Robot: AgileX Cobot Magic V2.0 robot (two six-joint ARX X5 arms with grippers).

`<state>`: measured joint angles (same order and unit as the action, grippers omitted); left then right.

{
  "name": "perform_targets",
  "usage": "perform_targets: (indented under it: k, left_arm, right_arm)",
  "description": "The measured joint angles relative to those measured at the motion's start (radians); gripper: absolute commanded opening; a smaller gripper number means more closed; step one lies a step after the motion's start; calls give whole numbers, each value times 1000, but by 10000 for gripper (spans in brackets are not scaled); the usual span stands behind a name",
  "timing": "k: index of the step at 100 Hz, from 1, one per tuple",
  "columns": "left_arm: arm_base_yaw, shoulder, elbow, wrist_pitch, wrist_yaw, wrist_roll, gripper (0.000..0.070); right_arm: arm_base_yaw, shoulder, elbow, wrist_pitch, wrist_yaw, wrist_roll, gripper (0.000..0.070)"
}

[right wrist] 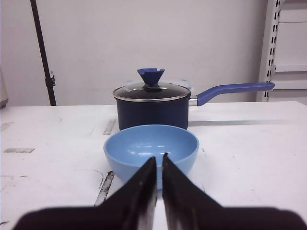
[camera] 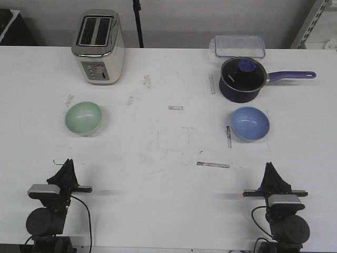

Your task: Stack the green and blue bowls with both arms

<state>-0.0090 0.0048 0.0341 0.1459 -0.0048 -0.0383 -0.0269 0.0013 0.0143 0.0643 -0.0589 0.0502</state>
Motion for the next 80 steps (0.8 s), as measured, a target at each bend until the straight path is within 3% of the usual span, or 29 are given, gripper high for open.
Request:
perform_targets:
  k: [42,80]
  left_arm:
    - [0,0,0,0,0,0,1]
    - [0,0,0,0,0,0,1]
  right_arm:
    - [0,0,8,45,10,31,12]
    - [0,58,214,-108,29,-108,12]
